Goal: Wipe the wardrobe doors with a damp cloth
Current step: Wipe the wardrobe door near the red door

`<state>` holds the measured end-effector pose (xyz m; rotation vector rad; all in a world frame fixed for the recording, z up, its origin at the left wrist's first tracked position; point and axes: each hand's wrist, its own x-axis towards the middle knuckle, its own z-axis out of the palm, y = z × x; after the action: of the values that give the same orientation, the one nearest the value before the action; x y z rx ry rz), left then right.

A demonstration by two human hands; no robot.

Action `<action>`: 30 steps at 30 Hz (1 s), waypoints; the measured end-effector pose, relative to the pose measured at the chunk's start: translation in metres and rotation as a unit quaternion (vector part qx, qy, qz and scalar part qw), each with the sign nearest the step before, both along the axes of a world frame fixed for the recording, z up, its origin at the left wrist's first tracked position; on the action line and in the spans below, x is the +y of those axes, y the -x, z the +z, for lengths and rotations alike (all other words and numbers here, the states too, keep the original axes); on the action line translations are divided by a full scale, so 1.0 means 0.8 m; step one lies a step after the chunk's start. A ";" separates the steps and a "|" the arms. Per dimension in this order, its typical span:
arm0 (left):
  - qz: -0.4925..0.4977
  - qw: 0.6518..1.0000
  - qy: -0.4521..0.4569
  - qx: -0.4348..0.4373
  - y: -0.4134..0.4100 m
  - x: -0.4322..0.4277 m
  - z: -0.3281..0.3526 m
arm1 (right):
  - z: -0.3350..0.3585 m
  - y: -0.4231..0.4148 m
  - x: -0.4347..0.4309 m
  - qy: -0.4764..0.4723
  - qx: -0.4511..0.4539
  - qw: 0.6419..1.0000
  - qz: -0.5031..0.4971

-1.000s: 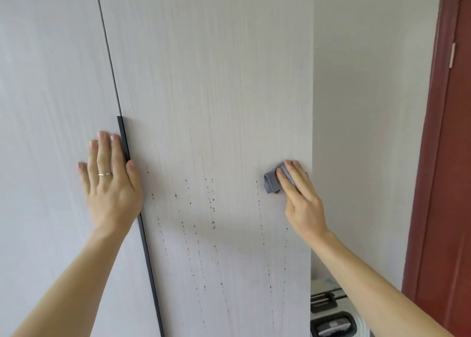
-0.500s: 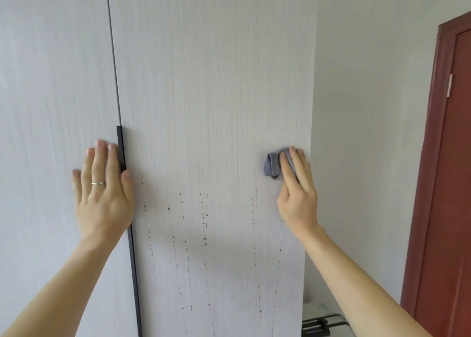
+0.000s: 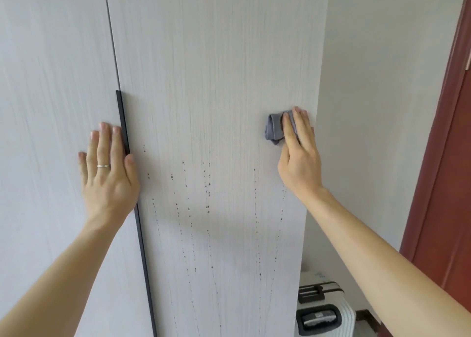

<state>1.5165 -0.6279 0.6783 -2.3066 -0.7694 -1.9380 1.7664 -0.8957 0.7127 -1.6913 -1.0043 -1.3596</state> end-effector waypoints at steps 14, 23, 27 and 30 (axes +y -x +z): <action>0.009 0.998 0.019 0.053 0.001 0.004 -0.044 | -0.039 0.046 0.054 0.038 -0.064 0.997 0.015; 0.038 0.995 -0.012 0.095 0.012 0.010 -0.062 | -0.114 0.097 0.104 0.138 -0.180 0.973 0.041; 0.050 0.991 -0.028 0.121 0.021 0.012 -0.077 | -0.068 0.097 0.121 0.113 -0.216 0.970 0.016; 0.054 0.990 -0.027 0.124 0.021 0.013 -0.075 | -0.005 0.110 0.141 0.054 -0.207 0.977 0.003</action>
<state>1.4994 -0.6173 0.6180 -2.3596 -0.7856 -1.5688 1.6784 -0.7830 0.7091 -1.5075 -1.3348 -1.7234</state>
